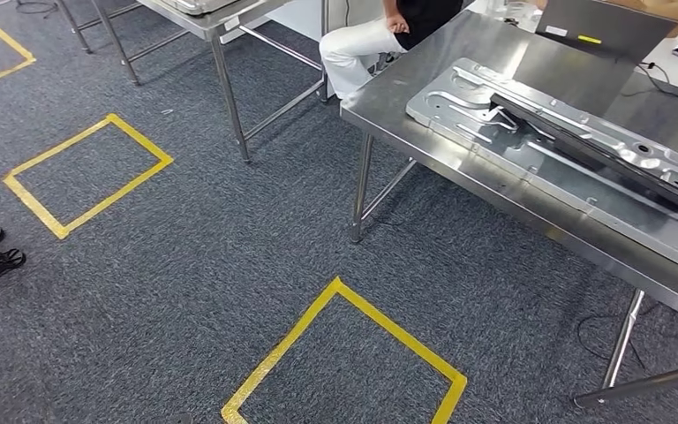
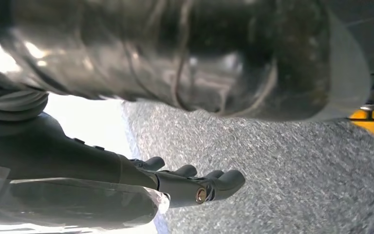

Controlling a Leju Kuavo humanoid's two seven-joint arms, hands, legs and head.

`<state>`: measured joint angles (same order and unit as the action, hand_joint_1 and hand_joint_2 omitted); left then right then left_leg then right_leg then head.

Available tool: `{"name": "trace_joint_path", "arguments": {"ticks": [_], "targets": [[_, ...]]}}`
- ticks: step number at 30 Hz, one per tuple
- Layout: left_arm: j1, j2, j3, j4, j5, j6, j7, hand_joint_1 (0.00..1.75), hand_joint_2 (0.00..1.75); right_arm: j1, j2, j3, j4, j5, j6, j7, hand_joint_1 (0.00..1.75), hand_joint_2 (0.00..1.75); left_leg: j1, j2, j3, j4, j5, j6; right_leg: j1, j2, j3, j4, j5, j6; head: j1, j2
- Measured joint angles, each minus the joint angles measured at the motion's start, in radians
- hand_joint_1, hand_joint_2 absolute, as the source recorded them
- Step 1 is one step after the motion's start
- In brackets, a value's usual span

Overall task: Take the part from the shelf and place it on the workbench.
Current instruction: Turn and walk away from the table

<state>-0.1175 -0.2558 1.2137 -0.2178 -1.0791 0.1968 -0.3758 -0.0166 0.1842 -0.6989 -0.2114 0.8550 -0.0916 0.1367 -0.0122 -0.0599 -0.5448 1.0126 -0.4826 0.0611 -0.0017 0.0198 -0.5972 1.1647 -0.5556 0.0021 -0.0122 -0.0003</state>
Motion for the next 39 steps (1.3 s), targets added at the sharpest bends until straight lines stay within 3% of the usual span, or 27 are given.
{"name": "trace_joint_path", "arguments": {"ticks": [2, 3, 5, 6, 8, 10, 12, 13, 14, 16, 18, 21, 22, 23, 25, 26, 27, 28, 29, 30, 32, 34, 36, 37, 39], "targets": [[-0.002, -0.004, 0.000, 0.000, 0.001, 0.001, 0.000, 0.00, 0.00, 0.000, -0.005, 0.000, 0.002, 0.001, 0.004, 0.001, 0.00, 0.00, -0.002, -0.020, -0.003, 0.001, 0.002, -0.002, 0.008, 0.039, 0.048, -0.114, 0.048, -0.030, -0.003, 0.000], [-0.003, -0.006, 0.000, 0.001, 0.001, 0.001, 0.000, 0.00, 0.00, 0.000, -0.008, 0.000, 0.002, 0.002, 0.004, 0.001, 0.00, 0.00, 0.000, -0.029, -0.007, 0.001, 0.004, -0.005, 0.011, 0.051, 0.058, -0.141, 0.055, -0.039, -0.005, 0.000], [-0.004, -0.007, 0.000, 0.001, 0.001, 0.002, 0.001, 0.00, 0.00, -0.004, -0.009, 0.000, 0.004, 0.003, 0.006, 0.002, 0.00, 0.00, 0.003, -0.048, -0.012, -0.004, 0.010, -0.016, 0.011, 0.041, 0.063, -0.159, 0.058, -0.044, -0.005, 0.000], [-0.002, -0.007, 0.001, 0.001, 0.001, 0.002, 0.001, 0.00, 0.00, -0.006, -0.008, 0.000, 0.004, 0.004, 0.007, 0.003, 0.00, 0.00, 0.001, -0.047, -0.013, -0.003, 0.009, -0.021, 0.008, 0.029, 0.070, -0.172, 0.064, -0.043, -0.005, 0.000], [-0.001, -0.007, 0.001, 0.001, 0.002, 0.002, 0.001, 0.00, 0.00, -0.005, -0.007, 0.000, 0.004, 0.005, 0.011, 0.005, 0.00, 0.00, -0.003, -0.015, -0.032, 0.038, -0.022, -0.031, -0.002, 0.001, 0.086, -0.203, 0.076, -0.041, -0.007, 0.000], [-0.003, -0.006, 0.002, 0.001, 0.002, 0.002, 0.001, 0.00, 0.00, -0.002, -0.007, 0.000, 0.005, 0.006, 0.015, 0.007, 0.00, 0.00, 0.004, 0.031, -0.087, 0.154, -0.087, -0.044, -0.005, -0.026, 0.092, -0.213, 0.079, -0.040, -0.009, 0.000], [-0.003, -0.005, 0.002, 0.001, 0.002, 0.002, 0.001, 0.00, 0.00, -0.002, -0.007, 0.000, 0.006, 0.006, 0.018, 0.007, 0.00, 0.00, 0.018, 0.048, -0.137, 0.256, -0.122, -0.060, -0.008, -0.054, 0.089, -0.207, 0.075, -0.034, -0.009, 0.000], [-0.001, -0.005, 0.002, 0.001, 0.002, 0.002, 0.001, 0.00, 0.00, -0.002, -0.007, 0.000, 0.006, 0.006, 0.018, 0.007, 0.00, 0.00, 0.025, 0.053, -0.137, 0.259, -0.111, -0.069, -0.011, -0.067, 0.088, -0.202, 0.071, -0.030, -0.009, 0.000], [0.000, -0.004, 0.002, 0.001, 0.002, 0.002, 0.002, 0.00, 0.00, -0.002, -0.007, 0.000, 0.006, 0.006, 0.018, 0.007, 0.00, 0.00, 0.031, 0.059, -0.116, 0.222, -0.084, -0.076, -0.015, -0.078, 0.088, -0.195, 0.066, -0.023, -0.009, 0.000], [0.001, -0.003, 0.002, 0.001, 0.002, 0.002, 0.002, 0.00, 0.00, -0.003, -0.007, 0.000, 0.006, 0.006, 0.017, 0.007, 0.00, 0.00, 0.038, 0.086, -0.046, 0.091, -0.026, -0.088, -0.021, -0.097, 0.086, -0.176, 0.052, -0.006, -0.009, 0.000], [-0.001, -0.004, 0.003, 0.001, 0.002, 0.002, 0.002, 0.00, 0.00, -0.005, -0.008, 0.000, 0.006, 0.006, 0.017, 0.007, 0.00, 0.00, 0.036, 0.100, -0.011, 0.020, -0.009, -0.079, -0.019, -0.109, 0.083, -0.159, 0.040, 0.010, -0.008, 0.000], [0.002, -0.003, 0.003, 0.001, 0.002, 0.002, 0.002, 0.00, 0.00, -0.012, -0.008, 0.000, 0.006, 0.006, 0.016, 0.007, 0.00, 0.00, 0.033, 0.081, -0.017, 0.017, -0.009, -0.052, -0.020, -0.118, 0.086, -0.155, 0.036, 0.027, -0.007, 0.000], [0.002, -0.003, 0.003, 0.001, 0.002, 0.002, 0.002, 0.00, 0.00, -0.013, -0.008, 0.000, 0.006, 0.006, 0.016, 0.007, 0.00, 0.00, 0.033, 0.074, -0.018, 0.015, -0.006, -0.045, -0.023, -0.106, 0.084, -0.146, 0.026, 0.031, -0.007, 0.000], [0.002, -0.002, 0.004, 0.001, 0.002, 0.002, 0.002, 0.00, 0.00, -0.012, -0.008, 0.000, 0.006, 0.006, 0.016, 0.007, 0.00, 0.00, 0.034, 0.066, -0.019, 0.013, -0.002, -0.039, -0.024, -0.086, 0.073, -0.118, 0.002, 0.034, -0.007, 0.000], [0.001, -0.002, 0.004, 0.001, 0.002, 0.002, 0.002, 0.00, 0.00, -0.010, -0.008, 0.000, 0.007, 0.006, 0.016, 0.007, 0.00, 0.00, 0.032, 0.051, -0.024, 0.012, 0.003, -0.030, -0.024, -0.041, 0.020, -0.001, -0.071, 0.035, -0.007, 0.000], [0.001, -0.002, 0.005, 0.001, 0.002, 0.002, 0.002, 0.00, 0.00, -0.009, -0.008, 0.000, 0.007, 0.006, 0.016, 0.007, 0.00, 0.00, 0.030, 0.042, -0.028, 0.012, 0.005, -0.027, -0.022, -0.030, -0.013, 0.068, -0.102, 0.033, -0.007, 0.000], [0.001, -0.002, 0.005, 0.001, 0.002, 0.002, 0.002, 0.00, 0.00, -0.009, -0.008, 0.000, 0.007, 0.006, 0.016, 0.007, 0.00, 0.00, 0.027, 0.032, -0.030, 0.012, 0.007, -0.025, -0.020, -0.026, -0.037, 0.117, -0.115, 0.030, -0.007, 0.000], [0.002, -0.002, 0.006, 0.001, 0.002, 0.002, 0.002, 0.00, 0.00, -0.008, -0.008, 0.001, 0.007, 0.006, 0.016, 0.007, 0.00, 0.00, 0.024, 0.021, -0.031, 0.012, 0.008, -0.024, -0.018, -0.024, -0.044, 0.130, -0.107, 0.025, -0.007, 0.000], [0.003, -0.002, 0.007, 0.001, 0.002, 0.002, 0.002, 0.00, 0.00, -0.008, -0.008, 0.001, 0.007, 0.006, 0.016, 0.007, 0.00, 0.00, 0.021, 0.009, -0.030, 0.012, 0.008, -0.023, -0.015, -0.020, -0.032, 0.102, -0.080, 0.018, -0.007, 0.000], [0.003, -0.002, 0.008, 0.001, 0.002, 0.002, 0.002, 0.00, 0.00, -0.008, -0.008, 0.001, 0.007, 0.006, 0.016, 0.007, 0.00, 0.00, 0.018, -0.004, -0.028, 0.012, 0.009, -0.023, -0.011, -0.011, -0.003, 0.040, -0.039, 0.009, -0.007, 0.000], [0.001, -0.004, 0.008, 0.001, 0.002, 0.002, 0.002, 0.00, 0.00, -0.005, -0.009, 0.001, 0.007, 0.006, 0.016, 0.007, 0.00, 0.00, 0.017, -0.027, -0.027, 0.013, 0.010, -0.025, -0.006, 0.035, 0.058, -0.093, 0.020, -0.012, -0.008, 0.000], [-0.001, -0.006, 0.009, 0.001, 0.002, 0.002, 0.002, 0.00, 0.00, -0.006, -0.011, 0.001, 0.008, 0.006, 0.017, 0.007, 0.00, 0.00, 0.020, -0.044, -0.033, 0.013, 0.015, -0.033, -0.001, 0.064, 0.078, -0.145, 0.032, -0.022, -0.008, 0.000], [-0.001, -0.006, 0.010, 0.001, 0.003, 0.002, 0.002, 0.00, 0.00, -0.010, -0.011, 0.001, 0.008, 0.007, 0.022, 0.007, 0.00, 0.00, 0.023, -0.058, -0.039, 0.011, 0.020, -0.045, -0.002, 0.046, 0.082, -0.157, 0.038, -0.024, -0.008, 0.000], [0.001, -0.006, 0.011, 0.001, 0.004, 0.002, 0.002, 0.00, 0.00, -0.011, -0.011, 0.001, 0.008, 0.009, 0.027, 0.007, 0.00, 0.00, 0.021, -0.047, -0.042, 0.017, 0.017, -0.049, -0.004, 0.034, 0.086, -0.167, 0.043, -0.026, -0.008, 0.000], [0.000, -0.006, 0.014, 0.001, 0.007, 0.002, 0.002, 0.00, 0.00, -0.008, -0.011, 0.001, 0.008, 0.015, 0.041, 0.007, 0.00, 0.00, 0.018, 0.001, -0.072, 0.081, -0.027, -0.056, -0.008, 0.003, 0.094, -0.185, 0.052, -0.030, -0.010, 0.000]]}}
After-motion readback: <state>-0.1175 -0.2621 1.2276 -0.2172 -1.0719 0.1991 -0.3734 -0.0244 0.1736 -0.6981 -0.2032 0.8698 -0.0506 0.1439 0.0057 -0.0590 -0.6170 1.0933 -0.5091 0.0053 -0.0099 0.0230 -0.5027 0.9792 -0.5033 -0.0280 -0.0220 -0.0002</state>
